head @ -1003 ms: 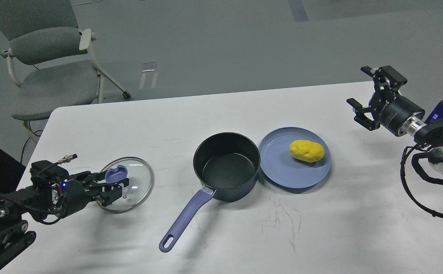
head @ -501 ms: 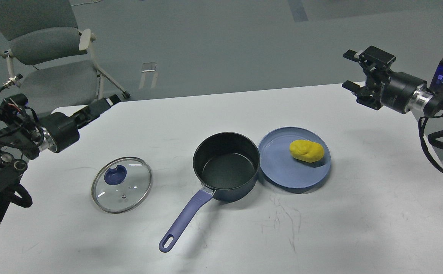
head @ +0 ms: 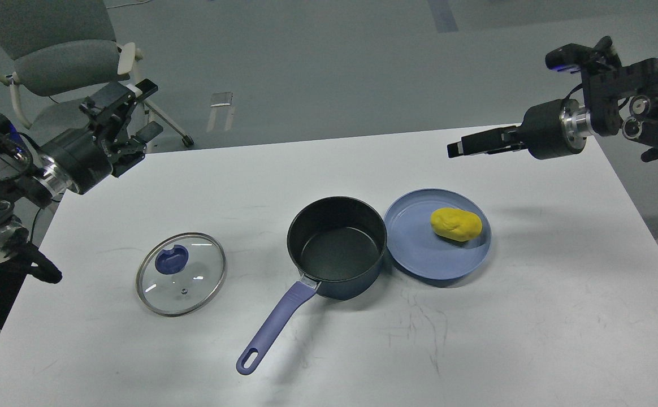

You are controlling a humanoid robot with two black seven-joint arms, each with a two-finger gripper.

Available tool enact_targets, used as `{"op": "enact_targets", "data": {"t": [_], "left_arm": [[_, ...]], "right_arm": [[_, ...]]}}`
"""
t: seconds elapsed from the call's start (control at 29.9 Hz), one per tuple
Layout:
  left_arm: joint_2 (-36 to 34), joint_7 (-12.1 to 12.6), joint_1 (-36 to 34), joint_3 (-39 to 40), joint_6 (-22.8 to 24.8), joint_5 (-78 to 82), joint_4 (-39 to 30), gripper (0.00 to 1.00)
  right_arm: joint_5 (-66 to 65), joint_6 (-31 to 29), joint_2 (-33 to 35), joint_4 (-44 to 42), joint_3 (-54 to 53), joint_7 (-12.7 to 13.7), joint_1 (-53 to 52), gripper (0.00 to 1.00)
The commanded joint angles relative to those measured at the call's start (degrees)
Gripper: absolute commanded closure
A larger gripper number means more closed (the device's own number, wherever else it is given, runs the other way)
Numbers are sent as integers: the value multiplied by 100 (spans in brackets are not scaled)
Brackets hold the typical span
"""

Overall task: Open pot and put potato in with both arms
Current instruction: 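Reach the right gripper down to the yellow potato and grasp it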

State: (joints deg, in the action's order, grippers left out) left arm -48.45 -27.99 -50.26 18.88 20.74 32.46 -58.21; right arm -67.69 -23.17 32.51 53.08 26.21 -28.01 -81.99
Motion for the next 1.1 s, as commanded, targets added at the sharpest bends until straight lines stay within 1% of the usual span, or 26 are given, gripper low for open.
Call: {"op": "enact_targets", "data": {"t": [0.0,0.1,0.3,0.5,0.7,1.07], "left_arm": [[2,-1,-2,72,97,-3,-15,3],[19,-1,-2,81,106,-3,-24,3],[28,-1,-2,90,97,-12,-42,3],[72,-1,-2,90,97,-12,-42,3],[98,-1,-2,90,97,-12,-42,3],[125,-1,-2,99,97,-12,-42,3]], "right_arm": [[-911,75,-280,-25,288,1,-124,0],[-1220,285,-534,-43,489,1,-124,0],[-1361,655,-948,-61,1157,1,-133,1],[-1704,743,-1097,-78,1387,1,-124,6],[-1695,1279,-1291,-210,1686,1,-63,8],[-1660,1543,-1458,-254,1686,1,139,10]]}}
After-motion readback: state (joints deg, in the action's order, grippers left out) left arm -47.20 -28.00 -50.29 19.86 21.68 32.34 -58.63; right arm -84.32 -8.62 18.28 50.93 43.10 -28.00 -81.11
